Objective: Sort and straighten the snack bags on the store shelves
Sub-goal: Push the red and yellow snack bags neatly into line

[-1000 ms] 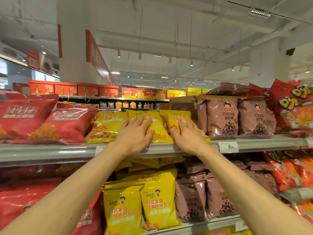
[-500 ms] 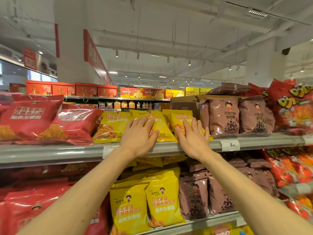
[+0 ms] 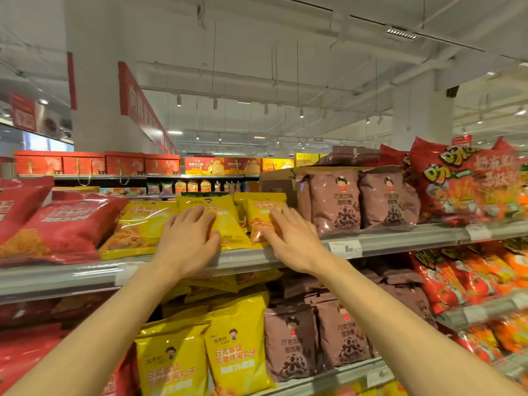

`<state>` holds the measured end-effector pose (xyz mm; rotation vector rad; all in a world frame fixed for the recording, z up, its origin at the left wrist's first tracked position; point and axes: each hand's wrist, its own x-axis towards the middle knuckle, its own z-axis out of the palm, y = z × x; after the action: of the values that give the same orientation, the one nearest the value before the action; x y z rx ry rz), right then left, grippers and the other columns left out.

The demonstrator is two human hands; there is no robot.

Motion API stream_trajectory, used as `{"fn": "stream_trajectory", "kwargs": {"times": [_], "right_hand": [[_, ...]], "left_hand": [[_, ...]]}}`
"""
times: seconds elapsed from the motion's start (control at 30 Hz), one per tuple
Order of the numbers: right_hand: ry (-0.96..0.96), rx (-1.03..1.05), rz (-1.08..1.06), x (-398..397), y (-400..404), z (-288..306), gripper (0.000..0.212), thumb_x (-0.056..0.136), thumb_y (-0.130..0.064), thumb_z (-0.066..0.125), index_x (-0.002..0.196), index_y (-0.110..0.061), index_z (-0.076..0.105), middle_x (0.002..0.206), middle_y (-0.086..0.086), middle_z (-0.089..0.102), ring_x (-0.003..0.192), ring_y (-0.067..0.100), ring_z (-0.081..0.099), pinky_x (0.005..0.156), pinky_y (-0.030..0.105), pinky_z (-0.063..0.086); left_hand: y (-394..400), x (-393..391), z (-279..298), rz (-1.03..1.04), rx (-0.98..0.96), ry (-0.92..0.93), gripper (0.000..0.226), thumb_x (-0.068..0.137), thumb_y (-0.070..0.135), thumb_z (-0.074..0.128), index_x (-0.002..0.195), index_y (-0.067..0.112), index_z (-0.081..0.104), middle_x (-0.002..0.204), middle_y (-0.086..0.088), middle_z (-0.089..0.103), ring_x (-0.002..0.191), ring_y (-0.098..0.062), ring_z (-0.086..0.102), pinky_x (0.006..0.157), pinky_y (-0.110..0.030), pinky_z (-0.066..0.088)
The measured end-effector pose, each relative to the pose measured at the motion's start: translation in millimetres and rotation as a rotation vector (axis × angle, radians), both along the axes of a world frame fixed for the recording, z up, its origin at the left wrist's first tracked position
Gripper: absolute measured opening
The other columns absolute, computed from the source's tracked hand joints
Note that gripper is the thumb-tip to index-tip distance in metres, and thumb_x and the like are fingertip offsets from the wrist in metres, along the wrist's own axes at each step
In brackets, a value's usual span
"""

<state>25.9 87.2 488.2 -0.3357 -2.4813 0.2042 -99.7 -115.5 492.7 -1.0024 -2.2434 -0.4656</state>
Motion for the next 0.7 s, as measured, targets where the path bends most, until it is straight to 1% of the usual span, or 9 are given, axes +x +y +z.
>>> {"fn": "stream_trajectory", "kwargs": {"times": [0.07,0.17,0.23,0.3,0.4,0.47,0.53,0.6,0.7], "right_hand": [[0.098,0.080,0.032,16.6,14.8,2.0,0.067,0.105,-0.057,0.032,0.162,-0.025,0.020,0.172,0.006,0.006,0.159,0.024,0.004,0.127,0.047,0.009],[0.263,0.206,-0.002,40.3,54.0,9.1,0.064,0.105,-0.052,0.038,0.160,-0.023,0.025,0.172,0.007,0.009,0.159,0.024,0.004,0.128,0.046,0.008],[0.314,0.224,-0.039,56.3,86.7,14.1,0.063,0.104,-0.047,0.043,0.159,-0.021,0.028,0.171,0.009,0.011,0.158,0.025,0.005,0.127,0.046,0.009],[0.333,0.213,-0.072,73.2,121.9,15.6,0.062,0.104,-0.044,0.045,0.159,-0.021,0.028,0.171,0.010,0.009,0.158,0.027,0.006,0.126,0.047,0.009],[0.350,0.179,-0.143,98.4,173.0,13.7,0.063,0.103,-0.039,0.047,0.159,-0.020,0.026,0.171,0.012,0.006,0.158,0.029,0.003,0.126,0.049,0.009],[0.338,0.166,-0.183,109.5,203.3,9.9,0.066,0.102,-0.038,0.049,0.160,-0.018,0.024,0.171,0.014,0.005,0.158,0.032,0.003,0.126,0.052,0.011],[0.290,0.140,-0.195,115.1,228.1,3.5,0.070,0.102,-0.041,0.047,0.163,-0.021,0.017,0.172,0.013,0.000,0.158,0.033,0.000,0.127,0.053,0.010],[0.234,0.113,-0.175,116.7,245.0,-4.4,0.072,0.104,-0.047,0.042,0.164,-0.026,0.008,0.172,0.010,-0.007,0.158,0.032,-0.005,0.127,0.055,0.009],[0.186,0.077,-0.106,116.4,256.7,-9.9,0.071,0.105,-0.052,0.037,0.163,-0.030,0.003,0.171,0.007,-0.011,0.158,0.031,-0.007,0.125,0.055,0.016]], "left_hand": [[13.6,15.4,2.5,-0.008,0.074,0.039,0.060,0.092,0.047,0.037,0.145,0.022,0.051,0.155,-0.008,0.046,0.143,-0.031,0.040,0.116,-0.052,0.030],[55.6,45.5,3.6,-0.056,0.156,0.084,0.055,0.095,0.044,0.048,0.144,0.018,0.053,0.149,-0.009,0.051,0.138,-0.031,0.045,0.112,-0.050,0.038],[91.2,66.8,4.0,-0.102,0.188,0.089,0.055,0.096,0.044,0.048,0.144,0.017,0.052,0.146,-0.008,0.051,0.134,-0.029,0.047,0.108,-0.047,0.043],[126.9,84.1,3.8,-0.134,0.199,0.091,0.056,0.095,0.043,0.050,0.145,0.018,0.050,0.146,-0.009,0.049,0.134,-0.028,0.047,0.107,-0.047,0.045],[173.3,103.7,4.5,-0.141,0.192,0.127,0.059,0.094,0.044,0.049,0.146,0.018,0.047,0.153,-0.013,0.042,0.141,-0.031,0.039,0.114,-0.047,0.038],[200.5,111.8,3.6,-0.122,0.162,0.179,0.058,0.097,0.046,0.049,0.149,0.021,0.044,0.159,-0.014,0.034,0.145,-0.032,0.033,0.116,-0.047,0.037],[224.5,116.1,3.2,-0.092,0.120,0.208,0.059,0.100,0.048,0.048,0.153,0.026,0.038,0.164,-0.012,0.025,0.150,-0.032,0.026,0.117,-0.050,0.035],[243.3,116.6,3.0,-0.049,0.085,0.197,0.060,0.101,0.050,0.045,0.156,0.029,0.033,0.167,-0.010,0.017,0.153,-0.031,0.017,0.119,-0.051,0.032],[258.3,113.6,-1.0,0.014,0.073,0.170,0.062,0.102,0.054,0.039,0.159,0.032,0.025,0.170,-0.007,0.008,0.156,-0.028,0.005,0.120,-0.051,0.030]]}}
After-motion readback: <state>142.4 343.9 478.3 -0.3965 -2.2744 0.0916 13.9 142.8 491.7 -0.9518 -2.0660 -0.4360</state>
